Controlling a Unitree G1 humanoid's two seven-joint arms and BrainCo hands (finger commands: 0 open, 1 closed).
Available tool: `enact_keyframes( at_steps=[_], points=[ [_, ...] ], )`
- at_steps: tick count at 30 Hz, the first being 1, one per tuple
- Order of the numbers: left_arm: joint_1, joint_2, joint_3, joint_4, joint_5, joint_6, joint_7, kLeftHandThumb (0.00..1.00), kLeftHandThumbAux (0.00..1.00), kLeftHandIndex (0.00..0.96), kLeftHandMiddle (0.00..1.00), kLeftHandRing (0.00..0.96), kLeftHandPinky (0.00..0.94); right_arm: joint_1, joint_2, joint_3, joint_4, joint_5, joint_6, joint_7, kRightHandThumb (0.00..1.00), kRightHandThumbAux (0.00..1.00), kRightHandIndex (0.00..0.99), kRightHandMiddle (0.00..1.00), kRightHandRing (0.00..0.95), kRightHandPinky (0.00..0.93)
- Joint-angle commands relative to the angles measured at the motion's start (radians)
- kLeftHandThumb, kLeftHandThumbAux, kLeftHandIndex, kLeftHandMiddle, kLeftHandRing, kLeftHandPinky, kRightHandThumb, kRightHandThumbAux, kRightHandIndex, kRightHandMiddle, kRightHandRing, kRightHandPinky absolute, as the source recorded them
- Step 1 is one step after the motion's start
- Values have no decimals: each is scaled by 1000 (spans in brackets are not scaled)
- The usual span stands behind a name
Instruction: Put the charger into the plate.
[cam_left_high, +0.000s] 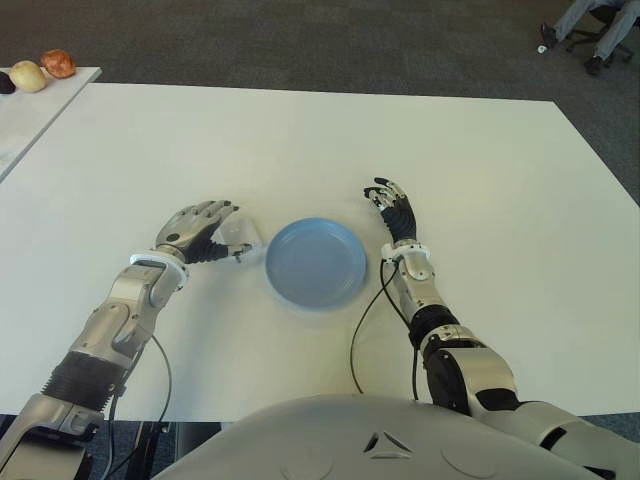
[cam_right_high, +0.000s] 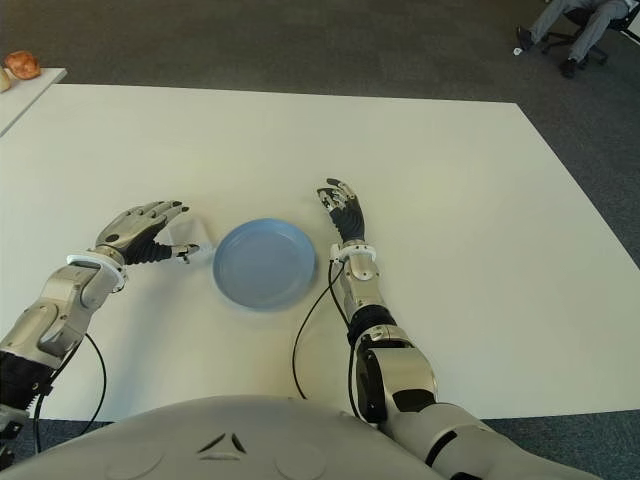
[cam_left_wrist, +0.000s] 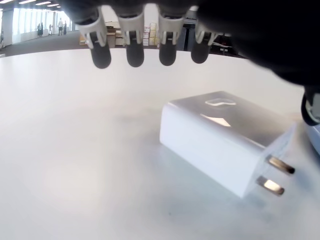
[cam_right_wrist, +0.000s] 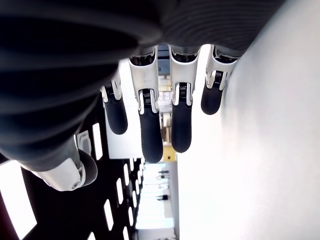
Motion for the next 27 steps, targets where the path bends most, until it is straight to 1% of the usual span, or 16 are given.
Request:
enact_keyframes(
  at_steps=[1, 14, 27],
  points=[
    [5, 0, -23, 35, 18, -23, 31, 152, 248, 0, 0, 0, 0, 59, 8, -1, 41, 1, 52, -2, 0, 602, 216, 382, 297, 155],
    [-37, -30, -66, 137, 20, -50, 80, 168, 248, 0, 0, 0, 0, 59, 8, -4, 36, 8, 61, 9, 0, 604, 205, 380, 304, 187],
    [-73, -45, -99, 198, 19, -45, 81, 145, 246, 0, 0, 0, 0, 64, 11, -11, 30, 17, 52, 24, 0, 611, 214, 383, 309, 181]
  ],
)
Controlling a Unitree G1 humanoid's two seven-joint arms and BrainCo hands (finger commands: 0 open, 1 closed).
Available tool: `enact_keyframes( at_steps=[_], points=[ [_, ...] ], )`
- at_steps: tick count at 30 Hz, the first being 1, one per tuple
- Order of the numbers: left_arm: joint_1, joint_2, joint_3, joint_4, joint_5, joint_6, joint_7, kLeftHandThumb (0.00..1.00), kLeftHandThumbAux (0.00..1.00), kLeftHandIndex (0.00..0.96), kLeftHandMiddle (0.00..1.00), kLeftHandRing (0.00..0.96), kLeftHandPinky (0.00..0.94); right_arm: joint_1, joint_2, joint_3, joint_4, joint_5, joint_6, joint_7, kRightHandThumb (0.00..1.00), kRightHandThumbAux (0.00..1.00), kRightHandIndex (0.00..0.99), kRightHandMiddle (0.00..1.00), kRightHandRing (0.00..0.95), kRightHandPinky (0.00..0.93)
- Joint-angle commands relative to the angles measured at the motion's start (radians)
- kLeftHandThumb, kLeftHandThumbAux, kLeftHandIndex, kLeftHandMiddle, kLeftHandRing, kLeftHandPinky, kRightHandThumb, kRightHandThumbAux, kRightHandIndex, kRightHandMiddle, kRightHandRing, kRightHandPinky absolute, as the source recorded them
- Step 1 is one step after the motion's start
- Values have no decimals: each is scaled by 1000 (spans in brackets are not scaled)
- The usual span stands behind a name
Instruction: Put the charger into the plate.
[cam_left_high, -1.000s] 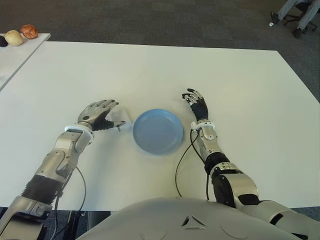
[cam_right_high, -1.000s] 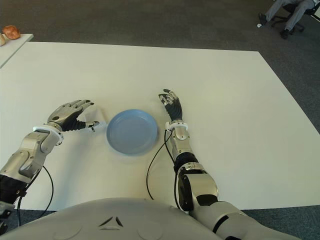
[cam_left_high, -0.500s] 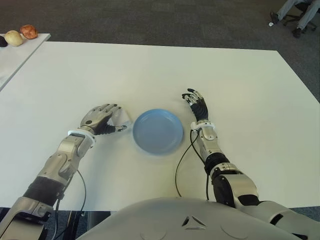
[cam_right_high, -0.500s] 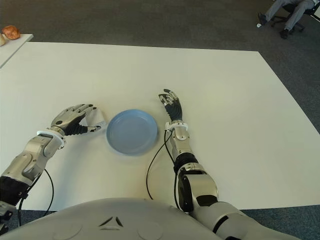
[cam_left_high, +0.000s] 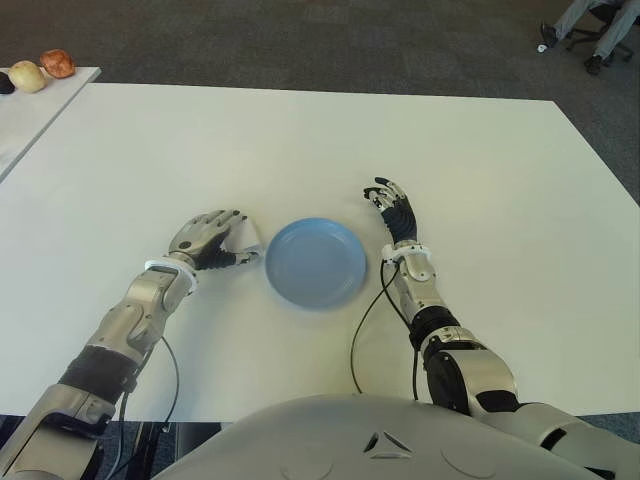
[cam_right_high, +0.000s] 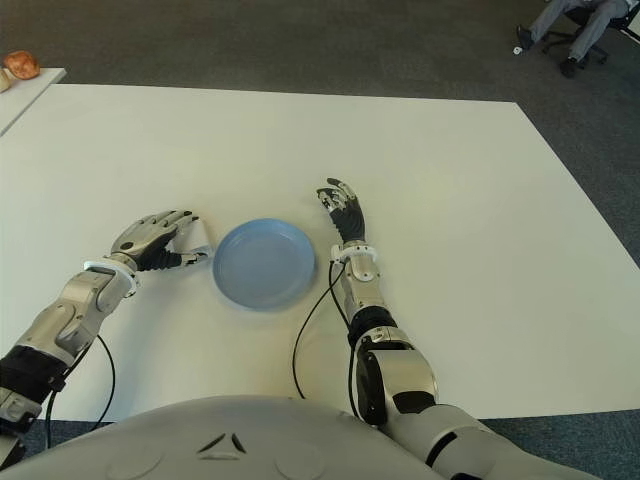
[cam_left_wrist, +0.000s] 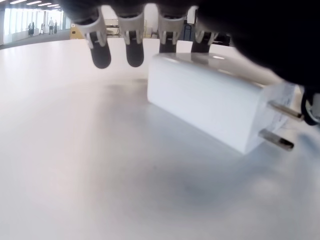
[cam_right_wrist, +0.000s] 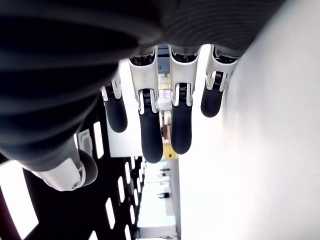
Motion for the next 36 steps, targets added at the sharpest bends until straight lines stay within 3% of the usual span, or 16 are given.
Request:
enact_keyframes(
  at_steps=[1, 36],
  points=[
    [-17, -15, -22, 38, 6, 5, -1, 145, 248, 0, 0, 0, 0, 55, 10, -6, 43, 11, 49, 4, 0, 609, 218, 383, 309, 182],
    [-116, -47, -70, 182, -24, 39, -28, 137, 271, 0, 0, 0, 7, 65, 12, 3, 29, -1, 38, -6, 0, 601, 270, 384, 295, 148]
  ],
)
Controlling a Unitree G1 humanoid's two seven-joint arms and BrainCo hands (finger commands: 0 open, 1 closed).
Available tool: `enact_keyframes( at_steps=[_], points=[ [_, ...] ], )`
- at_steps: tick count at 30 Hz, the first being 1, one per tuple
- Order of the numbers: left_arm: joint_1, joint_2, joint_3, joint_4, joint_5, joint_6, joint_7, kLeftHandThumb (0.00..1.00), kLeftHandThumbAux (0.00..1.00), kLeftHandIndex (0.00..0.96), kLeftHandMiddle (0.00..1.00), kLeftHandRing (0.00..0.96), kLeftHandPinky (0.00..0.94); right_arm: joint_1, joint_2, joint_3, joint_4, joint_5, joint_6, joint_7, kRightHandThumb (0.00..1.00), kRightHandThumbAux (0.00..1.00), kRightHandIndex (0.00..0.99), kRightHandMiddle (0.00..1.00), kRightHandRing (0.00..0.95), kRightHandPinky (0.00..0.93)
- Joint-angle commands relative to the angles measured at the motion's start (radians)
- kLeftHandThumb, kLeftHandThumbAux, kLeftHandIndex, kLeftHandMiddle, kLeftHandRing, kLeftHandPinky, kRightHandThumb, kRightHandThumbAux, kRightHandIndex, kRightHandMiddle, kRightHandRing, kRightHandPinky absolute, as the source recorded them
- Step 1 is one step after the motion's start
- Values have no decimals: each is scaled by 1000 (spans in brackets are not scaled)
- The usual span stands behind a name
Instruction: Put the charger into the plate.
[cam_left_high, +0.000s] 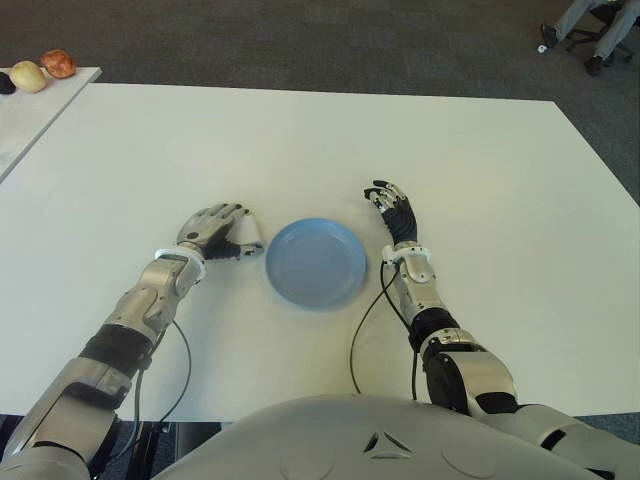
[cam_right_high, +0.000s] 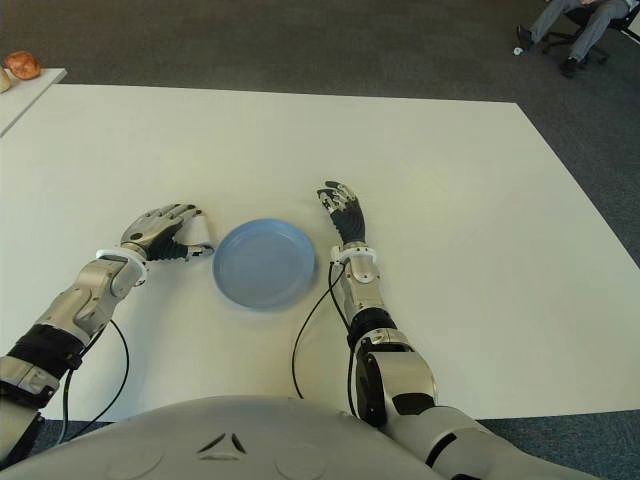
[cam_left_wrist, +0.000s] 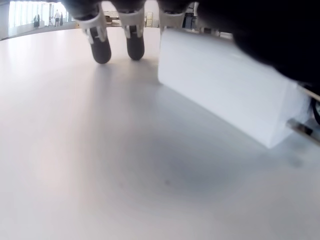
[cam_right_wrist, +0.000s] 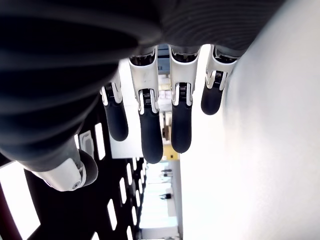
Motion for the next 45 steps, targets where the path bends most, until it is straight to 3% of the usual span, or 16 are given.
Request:
enact_keyframes(
  at_steps=[1, 10, 17, 20, 22, 23, 29, 32, 38, 45],
  points=[
    [2, -8, -16, 27, -9, 12, -28, 137, 272, 0, 0, 0, 10, 56, 6, 1, 38, 0, 45, -5, 0, 600, 272, 383, 294, 147],
    [0, 4, -18, 37, -16, 4, -23, 128, 284, 0, 0, 0, 52, 57, 4, 0, 38, 3, 44, 6, 0, 596, 273, 381, 294, 161],
    [1, 17, -14, 43, -29, -34, -2, 127, 294, 5, 18, 37, 147, 54, 3, -2, 42, 4, 50, 8, 0, 583, 266, 380, 293, 156],
    [-4, 21, -12, 60, -35, -53, 10, 273, 369, 89, 167, 194, 286, 52, 1, -4, 45, 5, 52, 10, 0, 569, 252, 378, 290, 147],
    [-7, 22, -14, 68, -34, -60, 20, 315, 385, 124, 215, 240, 322, 52, 1, -4, 46, 5, 51, 10, 0, 566, 249, 377, 289, 141],
    [-8, 23, -16, 72, -33, -64, 25, 357, 395, 167, 300, 329, 386, 52, 1, -4, 47, 5, 50, 9, 0, 563, 248, 378, 290, 139],
    [-26, 31, -30, 108, -9, -85, 84, 555, 444, 346, 559, 567, 551, 48, -1, -7, 53, 7, 58, 9, 0, 559, 241, 379, 293, 152],
    [-33, 31, -36, 121, 0, -83, 106, 681, 624, 412, 679, 687, 655, 47, -1, -8, 55, 8, 60, 10, 0, 564, 238, 380, 296, 159],
    [-31, 16, -38, 122, 13, -46, 151, 734, 685, 440, 781, 778, 784, 44, -1, -11, 60, 9, 59, 7, 0, 565, 237, 378, 296, 159],
    [-15, -3, -24, 85, 6, 7, 167, 744, 694, 443, 833, 827, 851, 43, -2, -9, 62, 4, 60, -1, 0, 559, 234, 374, 293, 157]
  ],
)
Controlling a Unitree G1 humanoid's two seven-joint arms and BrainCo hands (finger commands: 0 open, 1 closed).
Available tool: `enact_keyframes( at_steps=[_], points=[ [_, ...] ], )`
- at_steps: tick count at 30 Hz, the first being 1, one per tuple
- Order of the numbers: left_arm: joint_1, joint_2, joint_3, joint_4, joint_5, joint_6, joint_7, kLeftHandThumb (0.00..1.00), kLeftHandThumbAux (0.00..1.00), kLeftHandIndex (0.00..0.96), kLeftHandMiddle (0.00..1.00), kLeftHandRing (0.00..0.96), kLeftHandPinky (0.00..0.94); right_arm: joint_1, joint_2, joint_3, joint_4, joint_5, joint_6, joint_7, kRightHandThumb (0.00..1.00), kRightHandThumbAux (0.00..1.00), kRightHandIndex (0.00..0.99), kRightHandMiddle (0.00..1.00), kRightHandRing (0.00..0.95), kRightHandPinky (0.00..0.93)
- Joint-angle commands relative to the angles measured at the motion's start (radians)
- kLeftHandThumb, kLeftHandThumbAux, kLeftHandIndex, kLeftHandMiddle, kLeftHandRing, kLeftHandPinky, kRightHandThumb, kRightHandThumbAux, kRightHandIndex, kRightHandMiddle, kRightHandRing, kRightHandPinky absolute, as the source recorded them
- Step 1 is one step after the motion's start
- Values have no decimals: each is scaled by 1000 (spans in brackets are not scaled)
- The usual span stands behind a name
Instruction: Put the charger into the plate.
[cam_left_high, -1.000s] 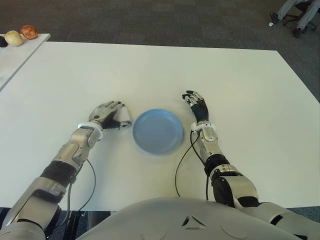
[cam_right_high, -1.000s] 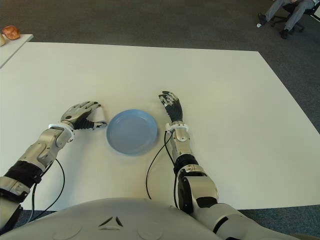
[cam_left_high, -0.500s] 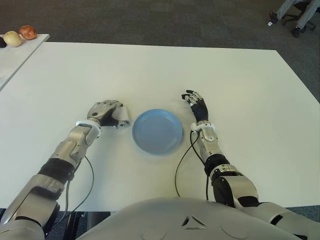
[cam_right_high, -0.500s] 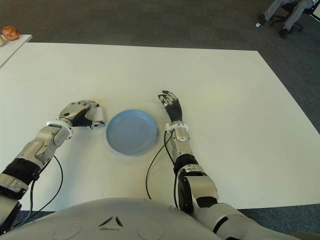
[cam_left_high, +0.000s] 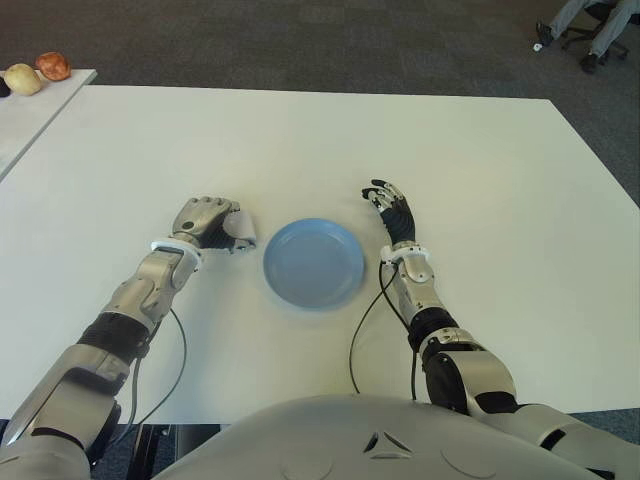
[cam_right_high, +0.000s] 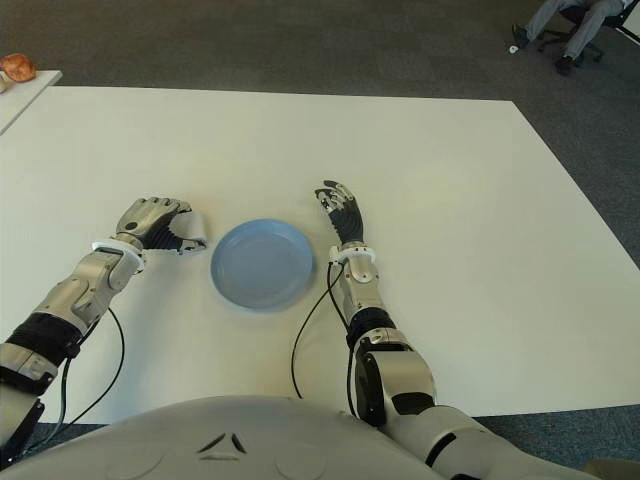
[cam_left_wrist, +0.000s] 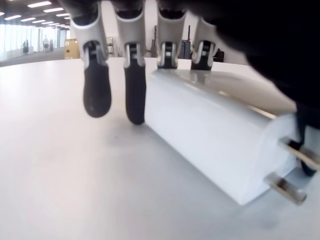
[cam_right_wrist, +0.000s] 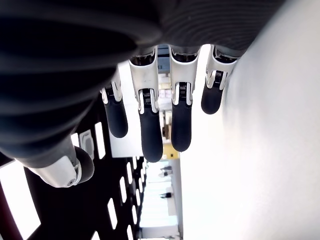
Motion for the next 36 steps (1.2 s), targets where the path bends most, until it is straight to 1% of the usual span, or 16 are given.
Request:
enact_keyframes(
  at_steps=[1, 5, 11, 23, 27, 31, 36],
  points=[
    [39, -18, -5, 5, 4, 43, -7, 745, 695, 443, 840, 834, 855, 48, 3, -6, 54, 3, 59, -11, 0, 557, 236, 374, 293, 158],
    [48, -15, 1, -24, 1, 57, -13, 747, 696, 443, 851, 847, 858, 48, 3, -6, 54, 4, 63, -10, 0, 556, 240, 375, 295, 166],
    [55, -9, 10, -48, -15, 54, -16, 748, 697, 443, 854, 853, 836, 45, 3, -7, 58, 7, 65, -4, 0, 564, 239, 378, 298, 164],
    [72, 3, 36, -97, -47, 15, -11, 747, 698, 443, 850, 850, 845, 43, 6, -13, 61, 11, 61, -1, 0, 568, 238, 379, 300, 166],
    [67, 15, 57, -117, -63, -10, -15, 746, 698, 443, 847, 847, 843, 42, 5, -13, 62, 11, 62, 1, 0, 563, 236, 377, 298, 167],
    [47, 37, 95, -189, -79, -12, -44, 745, 699, 443, 845, 846, 836, 42, 5, -16, 64, 14, 60, 7, 0, 559, 237, 376, 297, 169],
    [15, 44, 144, -313, -74, 32, -102, 745, 699, 443, 845, 844, 830, 42, 6, -17, 64, 13, 58, 8, 0, 556, 238, 377, 299, 178]
  ],
)
